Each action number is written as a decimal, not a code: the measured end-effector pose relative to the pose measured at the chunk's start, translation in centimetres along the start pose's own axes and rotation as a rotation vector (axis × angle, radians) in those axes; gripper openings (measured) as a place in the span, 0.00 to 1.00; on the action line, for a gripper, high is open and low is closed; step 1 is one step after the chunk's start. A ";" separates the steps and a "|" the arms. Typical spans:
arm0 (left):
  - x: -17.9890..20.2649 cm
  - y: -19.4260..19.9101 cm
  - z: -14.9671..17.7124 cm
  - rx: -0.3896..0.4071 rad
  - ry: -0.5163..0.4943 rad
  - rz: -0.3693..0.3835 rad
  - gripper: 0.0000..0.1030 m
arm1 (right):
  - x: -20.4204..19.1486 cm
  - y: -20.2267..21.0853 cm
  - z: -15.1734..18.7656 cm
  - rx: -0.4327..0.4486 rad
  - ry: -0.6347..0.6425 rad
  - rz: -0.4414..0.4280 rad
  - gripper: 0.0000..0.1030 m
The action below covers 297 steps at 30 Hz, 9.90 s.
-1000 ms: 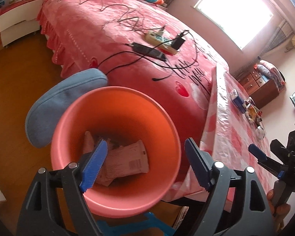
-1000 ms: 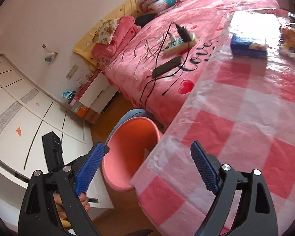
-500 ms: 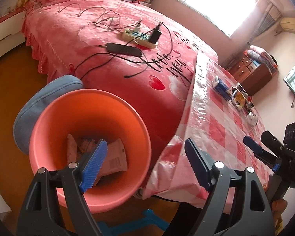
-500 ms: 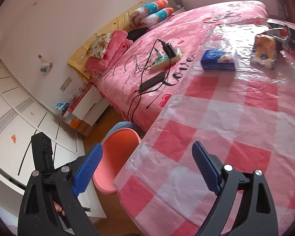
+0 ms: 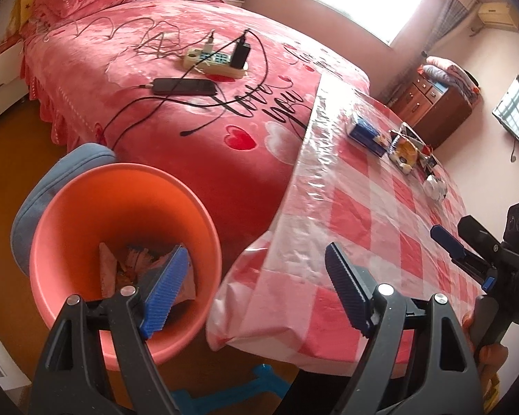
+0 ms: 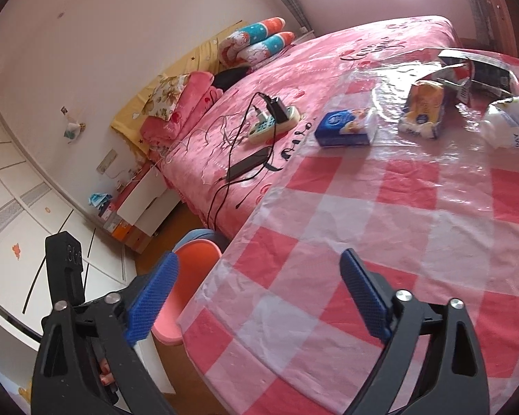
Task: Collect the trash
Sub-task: 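Move both open tools back to the remaining trash on the sheet, then grasp the white MAGICDAY bottle with the right tool, then grasp the yellow bread bag with the left tool while the right tool holds the bottle, then carry the bread bag and MAGICDAY bottle over the orange bucket, then open both tools over the bucket to drop the bread bag and bottle, then move both open tools back to the remaining trash on the sheet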
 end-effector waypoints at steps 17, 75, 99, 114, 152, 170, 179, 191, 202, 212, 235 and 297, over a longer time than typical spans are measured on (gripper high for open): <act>7.8 -2.0 0.9 -0.031 -0.161 0.014 0.79 | 5.5 4.5 -0.8 0.092 -0.096 0.025 0.92; 31.1 -22.5 -6.1 -0.085 -0.578 0.055 0.79 | 23.7 2.8 -6.4 -0.116 0.017 0.407 0.92; 31.0 -22.0 -5.6 -0.020 -0.549 0.029 0.52 | 23.2 1.3 -6.3 -0.152 0.110 0.494 0.90; 29.7 -19.3 -3.4 -0.022 -0.518 0.076 0.49 | 21.2 4.1 -4.2 -0.077 0.087 0.514 0.90; 20.5 -7.1 2.5 -0.009 -0.466 0.174 0.49 | 10.3 7.2 1.4 -0.042 0.083 0.439 0.90; 14.4 -3.6 3.2 -0.006 -0.397 0.190 0.49 | 3.9 4.1 2.8 -0.107 0.168 0.364 0.90; 9.2 -2.0 2.4 0.012 -0.311 0.155 0.49 | -0.3 1.0 2.6 -0.156 0.261 0.311 0.90; -1.2 1.1 -0.2 0.077 -0.121 0.053 0.50 | -8.2 -5.1 1.8 -0.219 0.416 0.180 0.90; -10.3 1.7 -1.2 0.098 0.047 -0.060 0.50 | -15.6 -12.3 2.8 -0.293 0.576 0.052 0.90; -14.7 0.4 -1.0 0.090 0.136 -0.154 0.70 | -17.6 -17.4 4.6 -0.379 0.598 -0.037 0.91; -14.2 -0.1 -0.5 0.062 0.135 -0.169 0.75 | -12.8 -12.3 3.2 -0.269 0.438 0.020 0.93; 8.9 -4.1 1.3 -0.009 -0.273 -0.080 0.75 | 6.3 5.0 0.6 0.063 -0.018 0.119 0.93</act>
Point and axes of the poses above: each gripper's, at about its wrist camera, not at the fingertips, and y roughly against the way its jaws point, x to its right, z to its underside, the point moved 5 cm from there along -y, roughly the way its jaws point, and after that the axes turned 10 degrees about y, right-handed, at the moved point
